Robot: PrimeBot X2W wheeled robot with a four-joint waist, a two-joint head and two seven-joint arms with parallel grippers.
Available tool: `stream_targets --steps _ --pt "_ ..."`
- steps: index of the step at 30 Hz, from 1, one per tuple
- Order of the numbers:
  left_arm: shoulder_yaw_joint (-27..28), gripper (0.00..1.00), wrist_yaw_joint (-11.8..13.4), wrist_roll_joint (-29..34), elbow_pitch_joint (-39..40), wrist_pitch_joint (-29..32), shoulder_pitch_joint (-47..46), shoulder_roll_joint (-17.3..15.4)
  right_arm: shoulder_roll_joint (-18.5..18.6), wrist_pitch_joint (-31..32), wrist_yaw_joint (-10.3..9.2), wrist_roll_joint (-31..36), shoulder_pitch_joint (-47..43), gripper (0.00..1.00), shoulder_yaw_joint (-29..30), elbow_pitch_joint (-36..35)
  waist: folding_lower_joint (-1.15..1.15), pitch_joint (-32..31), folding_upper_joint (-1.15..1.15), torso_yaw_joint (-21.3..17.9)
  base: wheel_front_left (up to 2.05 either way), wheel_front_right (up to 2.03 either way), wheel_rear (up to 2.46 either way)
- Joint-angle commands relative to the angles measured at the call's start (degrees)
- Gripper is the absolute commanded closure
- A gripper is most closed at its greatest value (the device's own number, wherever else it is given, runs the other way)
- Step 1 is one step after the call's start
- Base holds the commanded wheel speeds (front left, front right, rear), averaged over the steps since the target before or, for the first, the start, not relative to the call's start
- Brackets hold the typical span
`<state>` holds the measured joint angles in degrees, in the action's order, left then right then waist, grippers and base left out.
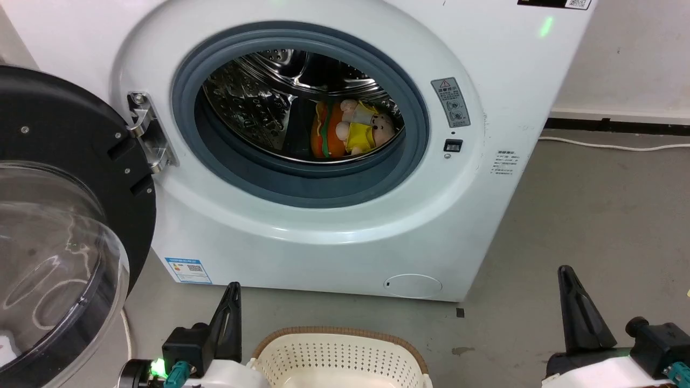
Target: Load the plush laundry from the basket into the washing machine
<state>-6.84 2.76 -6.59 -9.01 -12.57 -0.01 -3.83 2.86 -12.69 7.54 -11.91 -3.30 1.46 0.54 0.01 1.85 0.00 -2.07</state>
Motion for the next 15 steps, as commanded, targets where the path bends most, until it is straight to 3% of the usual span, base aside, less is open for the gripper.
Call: stream_targets --steps 1,15 --pt "0.31 1.0 -0.38 0.66 0.54 0.45 0.0 0.14 0.0 0.51 -0.01 0.59 0.51 1.0 -0.12 -0.08 0.0 -0.04 0.0 0.04 0.0 0.0 0.0" --pt "1.13 1.0 -0.68 1.4 1.6 1.97 0.0 0.25 0.0 2.04 -0.01 2.01 0.86 1.0 -0.29 -0.14 0.0 -0.26 0.0 0.3 0.0 0.0 0.0"
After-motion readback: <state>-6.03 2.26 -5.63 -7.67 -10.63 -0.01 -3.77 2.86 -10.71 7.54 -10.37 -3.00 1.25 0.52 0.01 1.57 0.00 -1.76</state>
